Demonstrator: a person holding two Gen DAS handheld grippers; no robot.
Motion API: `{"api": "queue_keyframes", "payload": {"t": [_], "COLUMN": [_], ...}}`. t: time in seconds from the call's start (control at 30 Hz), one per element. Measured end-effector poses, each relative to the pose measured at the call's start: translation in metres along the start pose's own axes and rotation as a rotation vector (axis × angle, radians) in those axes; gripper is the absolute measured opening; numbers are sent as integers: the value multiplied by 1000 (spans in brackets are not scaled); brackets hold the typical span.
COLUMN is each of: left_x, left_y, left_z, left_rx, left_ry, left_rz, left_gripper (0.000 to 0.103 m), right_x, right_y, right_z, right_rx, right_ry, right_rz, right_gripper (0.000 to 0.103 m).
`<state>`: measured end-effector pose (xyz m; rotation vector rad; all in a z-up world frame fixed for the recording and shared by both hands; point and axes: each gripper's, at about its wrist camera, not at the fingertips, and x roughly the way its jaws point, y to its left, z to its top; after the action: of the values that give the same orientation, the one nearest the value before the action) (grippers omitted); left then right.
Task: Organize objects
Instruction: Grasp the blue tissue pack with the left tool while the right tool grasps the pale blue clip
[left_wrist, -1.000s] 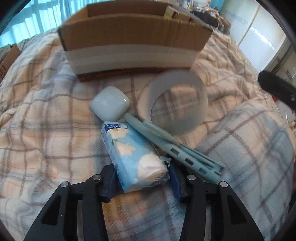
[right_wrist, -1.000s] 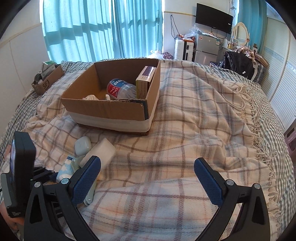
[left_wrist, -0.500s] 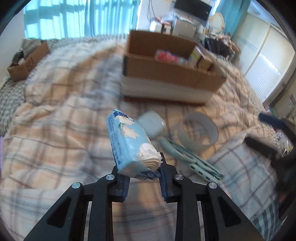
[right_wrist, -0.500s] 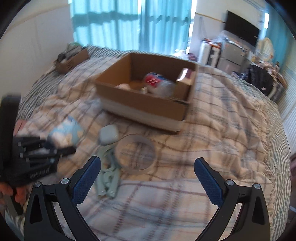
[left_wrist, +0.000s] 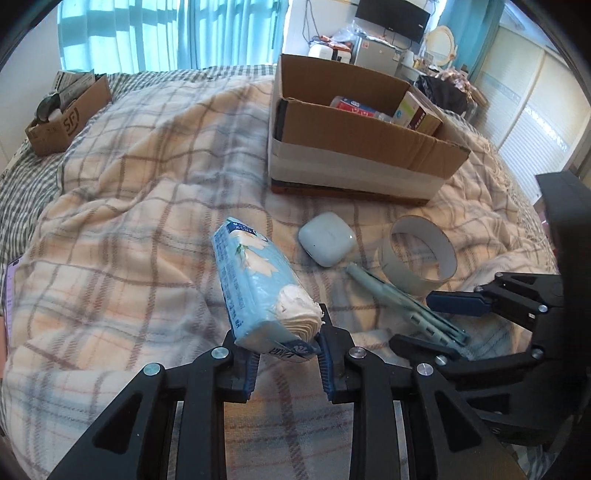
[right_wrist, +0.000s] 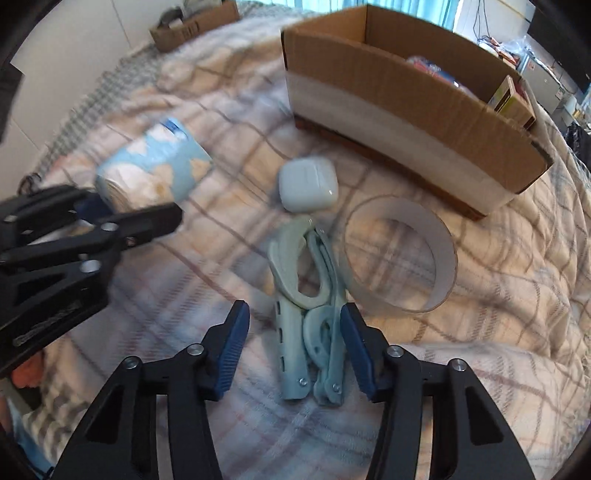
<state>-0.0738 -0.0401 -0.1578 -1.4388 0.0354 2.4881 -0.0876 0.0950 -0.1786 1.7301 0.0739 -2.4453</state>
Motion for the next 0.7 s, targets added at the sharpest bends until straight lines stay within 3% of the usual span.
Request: {"api": "queue_keyframes", "payload": {"t": [0.07,0.1,0.23,0.4,0.53,0.7], "left_x": [1,2,2,-9,-22,-42], "left_y": [-3,-3,-1,-9,-15,-20], "left_z": [0,0,-2,-4,-2,2], "left_rx": [10,13,7,31,51,52], "left_ry": [1,5,5,-19,-49,-87], "left_rz": [0,0,1,24,50,42], "left_gripper": [27,27,27,27,27,27], "right_x": [4,6,2,-27,-58,-95], "right_y": [-1,-1,1,-2,-6,-14], "right_z": [0,-1,-4,-7,-10,-13], "right_rx": [10,11,-3,0,40,92], "right_ry": [11,15,-5,-111,-225,-329], "right_rz": [-24,-38,-48,-56,-115,-63], "right_gripper": [39,26,15,12,12,12]}}
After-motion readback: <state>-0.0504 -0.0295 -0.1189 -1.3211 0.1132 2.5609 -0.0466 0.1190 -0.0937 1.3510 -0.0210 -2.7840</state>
